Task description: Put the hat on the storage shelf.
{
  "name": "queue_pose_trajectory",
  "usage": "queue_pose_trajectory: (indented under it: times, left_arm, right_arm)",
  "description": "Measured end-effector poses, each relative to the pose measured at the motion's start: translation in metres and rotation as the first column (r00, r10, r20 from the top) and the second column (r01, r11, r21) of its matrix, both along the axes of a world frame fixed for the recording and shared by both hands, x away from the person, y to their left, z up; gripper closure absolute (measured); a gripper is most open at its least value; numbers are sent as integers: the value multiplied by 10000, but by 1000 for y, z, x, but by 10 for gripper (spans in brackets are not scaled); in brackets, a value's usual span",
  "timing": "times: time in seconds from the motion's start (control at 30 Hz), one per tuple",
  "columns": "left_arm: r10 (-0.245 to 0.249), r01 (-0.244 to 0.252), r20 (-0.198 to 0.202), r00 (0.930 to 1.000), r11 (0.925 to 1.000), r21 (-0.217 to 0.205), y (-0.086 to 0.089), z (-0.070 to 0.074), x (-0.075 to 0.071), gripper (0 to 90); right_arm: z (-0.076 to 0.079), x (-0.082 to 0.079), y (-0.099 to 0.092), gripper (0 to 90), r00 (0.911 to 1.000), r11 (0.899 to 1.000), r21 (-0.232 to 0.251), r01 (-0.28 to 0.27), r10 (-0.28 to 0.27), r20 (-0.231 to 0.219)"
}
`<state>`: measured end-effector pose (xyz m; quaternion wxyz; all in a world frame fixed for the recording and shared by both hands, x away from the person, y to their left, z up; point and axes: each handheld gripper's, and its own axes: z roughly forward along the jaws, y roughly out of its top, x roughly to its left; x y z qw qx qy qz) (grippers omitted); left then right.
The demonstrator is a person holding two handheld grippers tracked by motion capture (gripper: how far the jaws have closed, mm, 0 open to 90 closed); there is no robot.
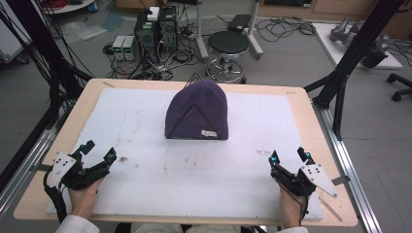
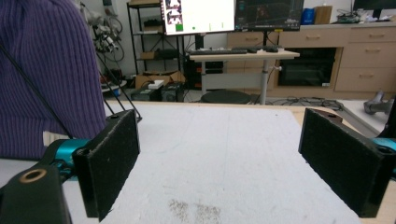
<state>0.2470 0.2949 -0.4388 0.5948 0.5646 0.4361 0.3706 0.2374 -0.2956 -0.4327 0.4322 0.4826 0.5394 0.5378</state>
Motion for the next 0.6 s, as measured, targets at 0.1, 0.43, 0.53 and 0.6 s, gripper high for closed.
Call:
queue_pose_trajectory:
  times: [0.1,0.43,0.53,0.6]
  left_arm:
    - [-57,59,-185,9998,9999,97,-1,-2,1,169]
    - [-243,244,-382,9990,9997,25,-4,-4,-1,169]
    - [-201,201,-354,9992,9998,-16,-3,-4,-1,169]
    - [-200,197,-379,9991,9998,-87,-2,-4,-1,169]
  right_arm:
    - [0,0,1,119,10000,10000,-39,9,-9,-10]
    - [-2,-2,-8,119,9996,9993,239,275,-276,76]
    - [-2,-3,-9,119,9994,9990,285,330,-333,99]
    - [-2,-3,-9,119,9995,9992,273,289,-292,86]
